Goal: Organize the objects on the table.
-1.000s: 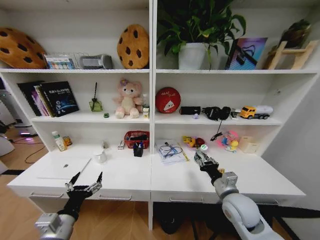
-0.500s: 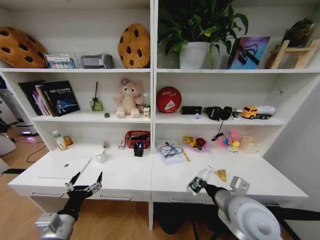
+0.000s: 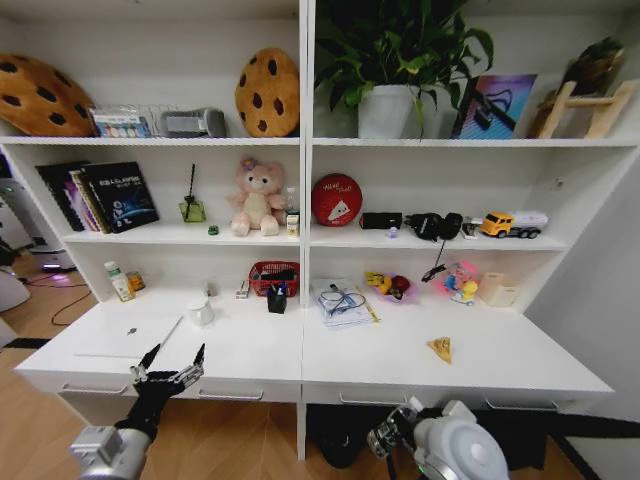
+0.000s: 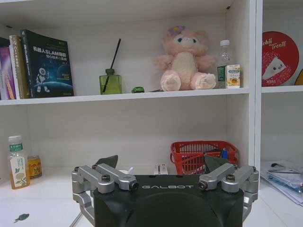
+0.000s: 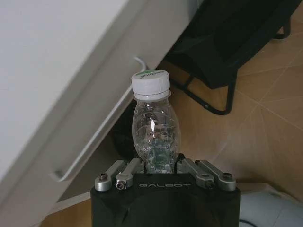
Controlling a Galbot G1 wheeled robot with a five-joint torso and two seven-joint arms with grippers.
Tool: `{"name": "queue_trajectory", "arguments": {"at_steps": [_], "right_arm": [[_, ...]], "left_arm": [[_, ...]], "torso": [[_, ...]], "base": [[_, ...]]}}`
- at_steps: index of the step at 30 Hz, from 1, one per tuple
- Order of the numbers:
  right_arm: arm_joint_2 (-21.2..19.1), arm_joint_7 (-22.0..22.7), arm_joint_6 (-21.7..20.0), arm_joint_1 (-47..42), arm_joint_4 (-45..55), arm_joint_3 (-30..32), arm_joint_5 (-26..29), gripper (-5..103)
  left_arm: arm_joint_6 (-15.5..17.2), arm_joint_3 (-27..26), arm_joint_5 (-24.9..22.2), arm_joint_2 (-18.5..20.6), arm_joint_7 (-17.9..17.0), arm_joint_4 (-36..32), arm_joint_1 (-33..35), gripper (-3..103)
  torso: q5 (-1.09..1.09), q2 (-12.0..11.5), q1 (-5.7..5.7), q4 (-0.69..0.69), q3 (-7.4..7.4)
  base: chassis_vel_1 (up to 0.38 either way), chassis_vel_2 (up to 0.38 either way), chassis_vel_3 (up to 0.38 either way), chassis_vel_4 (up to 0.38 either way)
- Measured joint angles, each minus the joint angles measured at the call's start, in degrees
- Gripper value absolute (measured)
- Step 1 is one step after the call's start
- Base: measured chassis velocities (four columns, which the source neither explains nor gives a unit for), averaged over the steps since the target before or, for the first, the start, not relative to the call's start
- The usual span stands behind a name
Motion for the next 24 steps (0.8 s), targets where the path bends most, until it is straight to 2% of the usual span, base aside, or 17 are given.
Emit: {"name": "queue_trajectory", "arguments": {"at_steps": [1, 4, 5, 8, 9, 10, 12, 13, 16, 17, 18, 20, 21, 23, 24], "right_arm": [[0.0, 0.0, 0.0, 0.0, 0.0, 0.0, 0.0, 25], [1.4, -7.5, -1.5, 0.8, -12.1, 0.4, -5.3, 25], [1.4, -7.5, -1.5, 0.8, -12.1, 0.4, -5.3, 25], [2.8, -16.0, -3.1, 2.8, -22.7, 0.9, -10.3, 25], [2.8, -16.0, -3.1, 2.8, -22.7, 0.9, -10.3, 25], [3.1, -18.6, -3.7, 3.7, -26.1, 0.9, -11.6, 25], [4.1, -27.8, -5.7, 6.8, -35.6, 0.6, -17.8, 25], [4.1, -27.8, -5.7, 6.8, -35.6, 0.6, -17.8, 25], [5.0, -51.0, -5.3, 11.7, -50.7, 0.5, -39.4, 25], [5.0, -51.0, -5.3, 11.7, -50.7, 0.5, -39.4, 25], [5.2, -58.4, -4.0, 13.7, -56.2, 0.5, -47.7, 25], [6.1, -67.5, -1.2, 17.4, -64.2, 1.0, -59.4, 25], [6.1, -67.5, -1.2, 17.4, -64.2, 1.0, -59.4, 25], [6.7, -74.8, 0.4, 20.7, -69.5, 1.1, -67.0, 25], [6.7, -74.8, 0.4, 20.7, -69.5, 1.1, -67.0, 25]], "left_arm": [[0.0, 0.0, 0.0, 0.0, 0.0, 0.0, 0.0, 100], [0.0, 0.0, 0.0, 0.0, 0.0, 0.0, 0.0, 100], [0.0, 0.0, 0.0, 0.0, 0.0, 0.0, 0.0, 100], [0.0, 0.0, 0.0, 0.0, 0.0, 0.0, 0.0, 100], [0.0, 0.0, 0.0, 0.0, 0.0, 0.0, 0.0, 100], [0.0, 0.0, 0.0, 0.0, 0.0, 0.0, 0.0, 100], [0.0, 0.0, 0.0, 0.0, 0.0, 0.0, 0.0, 100], [0.0, 0.0, 0.0, 0.0, 0.0, 0.0, 0.0, 100], [0.0, 0.0, 0.0, 0.0, 0.0, 0.0, 0.0, 100], [0.0, 0.0, 0.0, 0.0, 0.0, 0.0, 0.0, 100], [0.0, 0.0, 0.0, 0.0, 0.0, 0.0, 0.0, 100], [0.0, 0.0, 0.0, 0.0, 0.0, 0.0, 0.0, 100], [0.0, 0.0, 0.0, 0.0, 0.0, 0.0, 0.0, 100], [0.0, 0.0, 0.0, 0.0, 0.0, 0.0, 0.0, 100], [0.0, 0.0, 0.0, 0.0, 0.0, 0.0, 0.0, 100]], "torso": [[0.0, 0.0, 0.0, 0.0, 0.0], [0.01, 0.0, 0.0, -0.01, 0.01], [0.01, 0.0, 0.0, -0.01, 0.01], [0.0, 0.0, 0.0, -0.01, 0.0], [0.0, 0.0, 0.0, -0.01, 0.0], [-0.01, 0.0, 0.0, -0.01, 0.0], [0.01, 0.0, 0.0, -0.01, 0.0], [0.01, 0.0, 0.0, -0.01, 0.0], [-0.01, 0.0, 0.0, 0.0, 0.0], [-0.01, 0.0, 0.0, 0.0, 0.0], [-0.01, 0.0, 0.01, -0.02, 0.01], [0.01, 0.0, 0.0, -0.02, 0.01], [0.01, 0.0, 0.0, -0.02, 0.01], [-0.01, 0.0, 0.0, 0.01, 0.01], [-0.01, 0.0, 0.0, 0.01, 0.01]], "base": [[0.0, 0.0, 0.0, 0.0], [0.0, 0.0, 0.0, 0.0], [0.0, 0.0, 0.0, 0.0], [0.0, 0.0, 0.0, 0.0], [0.0, 0.0, 0.0, 0.0], [0.0, 0.0, 0.0, 0.0], [0.0, 0.0, 0.0, 0.0], [0.0, 0.0, 0.0, 0.0], [0.0, 0.0, 0.0, 0.0], [0.0, 0.0, 0.0, 0.0], [0.0, 0.0, 0.0, 0.0], [0.0, 0.0, 0.0, 0.0], [0.0, 0.0, 0.0, 0.0], [0.0, 0.0, 0.0, 0.0], [0.0, 0.0, 0.0, 0.0]]}}
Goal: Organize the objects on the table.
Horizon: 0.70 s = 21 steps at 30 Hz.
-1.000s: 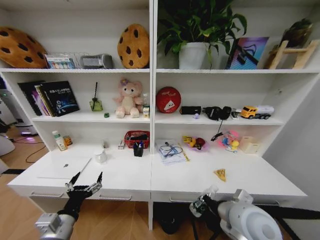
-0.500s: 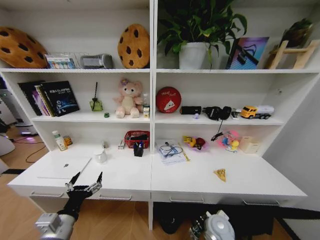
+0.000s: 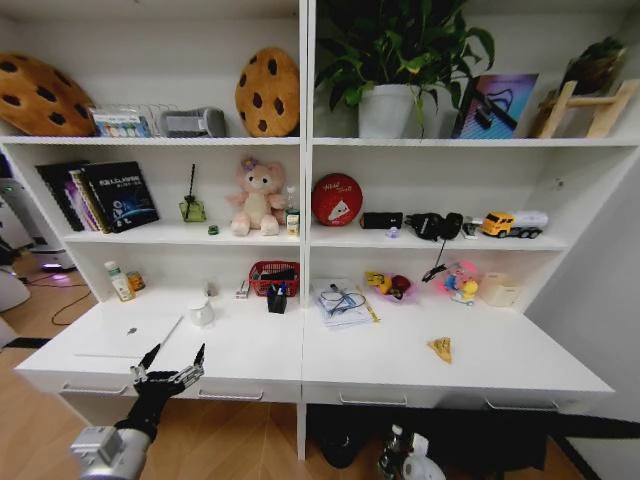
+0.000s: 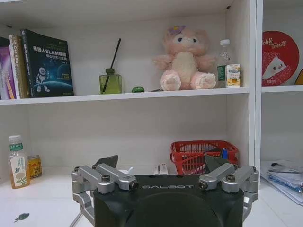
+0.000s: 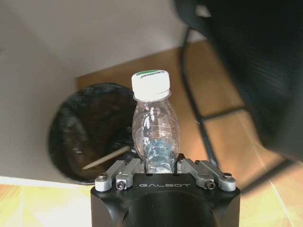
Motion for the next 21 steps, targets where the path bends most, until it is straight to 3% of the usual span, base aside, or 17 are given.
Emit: {"name": "queue_trajectory", "arguments": {"at_steps": [1, 2, 3, 6, 7, 11, 20, 21], "right_arm": [[0.2, -2.8, 0.6, 0.8, -1.2, 0.0, -3.3, 25], [0.7, -8.5, 4.3, 2.3, -3.7, 0.3, -12.5, 25], [0.7, -8.5, 4.3, 2.3, -3.7, 0.3, -12.5, 25], [1.5, -14.2, 10.2, 4.4, -6.2, 0.6, -23.5, 25], [1.5, -14.2, 10.2, 4.4, -6.2, 0.6, -23.5, 25], [3.0, -17.0, 18.7, 8.6, -11.6, 1.4, -33.4, 25], [5.3, -17.0, 23.7, 12.0, -16.5, 2.0, -39.2, 22], [5.5, -16.7, 24.0, 12.3, -17.1, 2.0, -39.2, 27]], "left_arm": [[0.0, 0.0, 0.0, 0.0, 0.0, 0.0, 0.0, 100], [0.0, 0.0, 0.0, 0.0, 0.0, 0.0, 0.0, 100], [0.0, 0.0, 0.0, 0.0, 0.0, 0.0, 0.0, 100], [0.0, 0.0, 0.0, 0.0, 0.0, 0.0, 0.0, 100], [0.0, 0.0, 0.0, 0.0, 0.0, 0.0, 0.0, 100], [0.0, 0.0, 0.0, 0.0, 0.0, 0.0, 0.0, 100], [0.0, 0.0, 0.0, 0.0, 0.0, 0.0, 0.0, 100], [0.0, 0.0, 0.0, 0.0, 0.0, 0.0, 0.0, 100]], "torso": [[0.0, 0.0, 0.0, 0.0, 0.0], [0.0, 0.0, 0.0, -0.01, 0.0], [0.0, 0.0, 0.0, -0.01, 0.0], [0.02, 0.0, 0.0, -0.02, 0.0], [0.02, 0.0, 0.0, -0.02, 0.0], [0.0, 0.0, 0.0, -0.01, 0.0], [-0.01, 0.0, 0.0, -0.01, 0.0], [-0.01, 0.0, 0.0, -0.02, 0.0]], "base": [[0.0, 0.0, 0.0, 0.0], [0.0, 0.0, 0.0, 0.0], [0.0, 0.0, 0.0, 0.0], [0.0, 0.0, 0.0, 0.0], [0.0, 0.0, 0.0, 0.0], [0.0, 0.0, 0.0, 0.0], [0.0, 0.0, 0.0, 0.0], [0.0, 0.0, 0.0, 0.0]]}}
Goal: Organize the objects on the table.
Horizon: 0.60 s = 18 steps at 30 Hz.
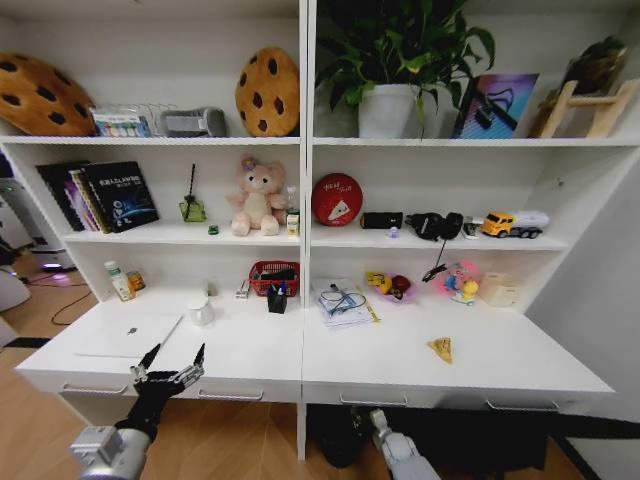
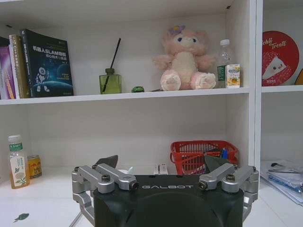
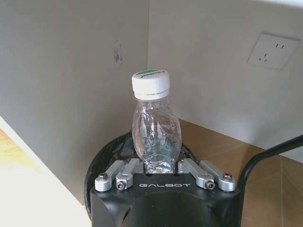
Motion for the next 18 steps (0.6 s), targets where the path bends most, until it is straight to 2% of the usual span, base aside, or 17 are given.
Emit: {"name": "queue_trajectory", "arguments": {"at_steps": [2, 3, 5, 8, 10, 13, 15, 16, 18], "right_arm": [[0.6, 1.5, 2.3, 1.5, -3.1, 0.0, -0.1, 38], [0.6, 1.5, 2.3, 1.5, -3.1, 0.0, -0.1, 38], [1.0, 3.4, 4.3, 3.0, -5.6, 0.0, -0.2, 49], [1.6, 4.8, 4.4, 3.6, -6.3, 0.0, 0.4, 55], [2.2, 6.0, 4.1, 3.9, -6.3, 0.1, 1.0, 66], [2.4, 6.3, 3.9, 3.9, -6.2, 0.1, 1.1, 70], [2.6, 7.2, 2.4, 3.1, -4.9, 0.1, 1.3, 82], [2.6, 7.2, 2.4, 3.1, -4.9, 0.1, 1.3, 82], [2.4, 7.6, -1.0, 1.6, -2.7, 0.1, 3.1, 92]], "left_arm": [[0.0, 0.0, 0.0, 0.0, 0.0, 0.0, 0.0, 100], [0.0, 0.0, 0.0, 0.0, 0.0, 0.0, 0.0, 100], [0.0, 0.0, 0.0, 0.0, 0.0, 0.0, 0.0, 100], [0.0, 0.0, 0.0, 0.0, 0.0, 0.0, 0.0, 100], [0.0, 0.0, 0.0, 0.0, 0.0, 0.0, 0.0, 100], [0.0, 0.0, 0.0, 0.0, 0.0, 0.0, 0.0, 100], [0.0, 0.0, 0.0, 0.0, 0.0, 0.0, 0.0, 100], [0.0, 0.0, 0.0, 0.0, 0.0, 0.0, 0.0, 100], [0.0, 0.0, 0.0, 0.0, 0.0, 0.0, 0.0, 100]], "torso": [[0.02, 0.0, 0.0, 0.0, 0.0], [0.02, 0.0, 0.0, 0.0, 0.0], [0.01, 0.0, 0.0, 0.0, 0.0], [0.01, 0.0, 0.0, 0.0, 0.0], [0.02, 0.0, 0.0, 0.01, 0.0], [0.01, 0.0, 0.0, 0.01, 0.0], [0.01, 0.0, 0.0, 0.01, 0.0], [0.01, 0.0, 0.0, 0.01, 0.0], [0.02, 0.0, 0.0, 0.01, 0.0]], "base": [[0.0, 0.0, 0.0, 0.0], [0.0, 0.0, 0.0, 0.0], [0.0, 0.0, 0.0, 0.0], [0.0, 0.0, 0.0, 0.0], [0.0, 0.0, 0.0, 0.0], [0.0, 0.0, 0.0, 0.0], [0.0, 0.0, 0.0, 0.0], [0.0, 0.0, 0.0, 0.0], [0.0, 0.0, 0.0, 0.0]]}}
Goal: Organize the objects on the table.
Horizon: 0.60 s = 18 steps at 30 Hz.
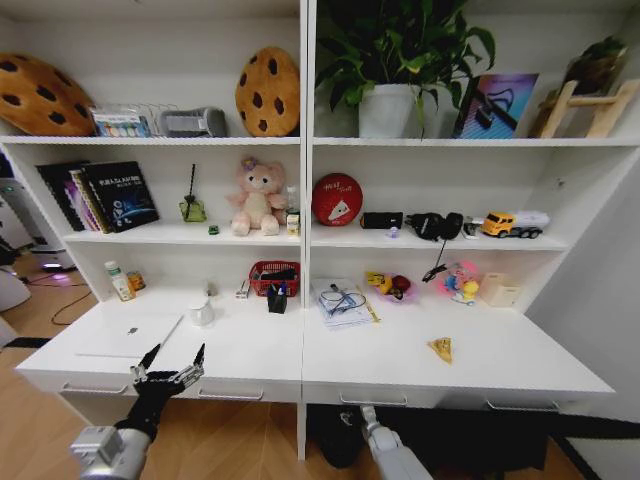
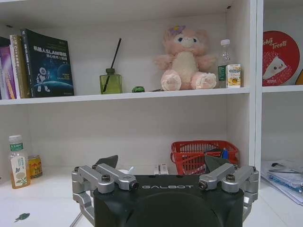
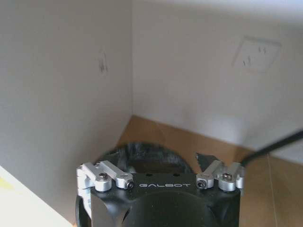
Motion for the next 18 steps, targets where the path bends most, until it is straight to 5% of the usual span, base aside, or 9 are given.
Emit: {"name": "queue_trajectory", "arguments": {"at_steps": [1, 3, 4, 6, 7, 10, 14, 17, 18], "right_arm": [[0.0, 0.0, 0.0, 0.0, 0.0, 0.0, 0.0, 92], [-1.5, 3.0, -13.1, -4.8, 8.4, -1.1, 11.1, 99], [-1.5, 3.0, -13.1, -4.8, 8.4, -1.1, 11.1, 99], [-4.1, 10.1, -25.1, -9.5, 15.8, -2.2, 25.8, 100], [-4.1, 10.1, -25.1, -9.5, 15.8, -2.2, 25.8, 100], [-6.9, 19.7, -35.3, -14.4, 23.4, -2.2, 44.0, 100], [-8.5, 28.5, -38.5, -18.0, 29.4, -2.0, 57.4, 100], [-10.1, 43.9, -39.0, -24.0, 41.5, -1.8, 73.0, 100], [-10.1, 43.9, -39.0, -24.0, 41.5, -1.8, 73.0, 100]], "left_arm": [[0.0, 0.0, 0.0, 0.0, 0.0, 0.0, 0.0, 100], [0.0, 0.0, 0.0, 0.0, 0.0, 0.0, 0.0, 100], [0.0, 0.0, 0.0, 0.0, 0.0, 0.0, 0.0, 100], [0.0, 0.0, 0.0, 0.0, 0.0, 0.0, 0.0, 100], [0.0, 0.0, 0.0, 0.0, 0.0, 0.0, 0.0, 100], [0.0, 0.0, 0.0, 0.0, 0.0, 0.0, 0.0, 100], [0.0, 0.0, 0.0, 0.0, 0.0, 0.0, 0.0, 100], [0.0, 0.0, 0.0, 0.0, 0.0, 0.0, 0.0, 100], [0.0, 0.0, 0.0, 0.0, 0.0, 0.0, 0.0, 100]], "torso": [[0.0, 0.0, 0.0, 0.0, 0.0], [0.01, 0.0, 0.0, 0.0, -0.01], [0.01, 0.0, 0.0, 0.0, -0.01], [-0.02, 0.0, 0.0, -0.03, 0.0], [-0.02, 0.0, 0.0, -0.03, 0.0], [0.0, 0.0, 0.0, -0.01, -0.01], [-0.01, 0.0, -0.01, -0.01, -0.01], [-0.01, 0.0, 0.0, 0.01, -0.01], [-0.01, 0.0, 0.0, 0.01, -0.01]], "base": [[0.0, 0.0, 0.0, 0.0], [0.0, 0.0, 0.0, 0.0], [0.0, 0.0, 0.0, 0.0], [0.0, 0.0, 0.0, 0.0], [0.0, 0.0, 0.0, 0.0], [0.0, 0.0, 0.0, 0.0], [0.0, 0.0, 0.0, 0.0], [0.0, 0.0, 0.0, 0.0], [0.0, 0.0, 0.0, 0.0]]}}
